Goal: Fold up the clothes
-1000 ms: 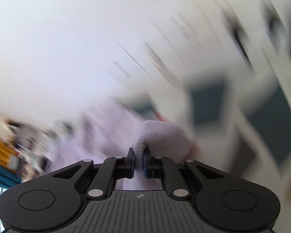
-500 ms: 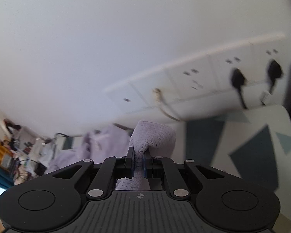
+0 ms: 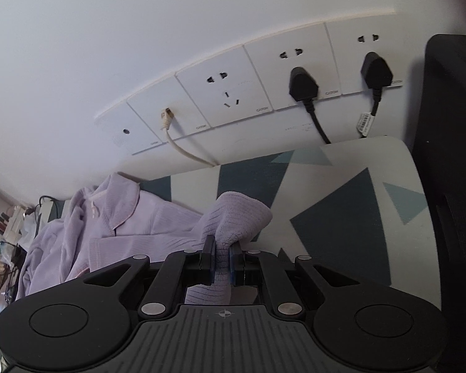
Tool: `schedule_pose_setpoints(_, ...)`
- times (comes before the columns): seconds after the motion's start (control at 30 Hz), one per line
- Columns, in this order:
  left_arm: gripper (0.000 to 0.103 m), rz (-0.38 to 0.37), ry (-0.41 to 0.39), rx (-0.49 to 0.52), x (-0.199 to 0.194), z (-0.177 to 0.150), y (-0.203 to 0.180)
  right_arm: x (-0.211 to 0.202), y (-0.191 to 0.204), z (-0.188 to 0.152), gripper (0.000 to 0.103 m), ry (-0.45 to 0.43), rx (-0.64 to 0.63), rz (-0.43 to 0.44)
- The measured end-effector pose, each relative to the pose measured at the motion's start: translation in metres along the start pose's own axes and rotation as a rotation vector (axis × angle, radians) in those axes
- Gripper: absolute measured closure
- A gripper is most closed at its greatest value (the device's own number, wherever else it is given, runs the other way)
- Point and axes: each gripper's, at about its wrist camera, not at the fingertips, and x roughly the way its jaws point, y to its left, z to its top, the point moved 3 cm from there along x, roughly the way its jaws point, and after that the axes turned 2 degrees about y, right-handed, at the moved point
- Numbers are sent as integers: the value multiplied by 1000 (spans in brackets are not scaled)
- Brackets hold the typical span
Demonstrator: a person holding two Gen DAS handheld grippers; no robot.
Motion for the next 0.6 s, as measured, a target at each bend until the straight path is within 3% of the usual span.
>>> schedule_pose_setpoints(0.2, 95, -43, 56, 86, 5, -7, -13, -16, -2, 3, 96, -28, -51, -89)
schedule_pose_setpoints(0.43, 93, -33, 99, 55, 25, -17, -5, -10, -9, -5, 95, -22, -106, -192)
schedule_pose_setpoints(0.47, 89, -32, 94, 37, 25, -18, -1, -9, -8, -9, 93, -25, -128, -222)
schedule_pose_setpoints(0.5, 87, -34, 89, 18, 24, -18, 3, -8, -7, -13, 83, -28, -151, -252)
schedule_pose_setpoints(0.6, 56, -6, 82, -30, 19, -23, 15, -16, 1, -21, 59, -100, -209, -305)
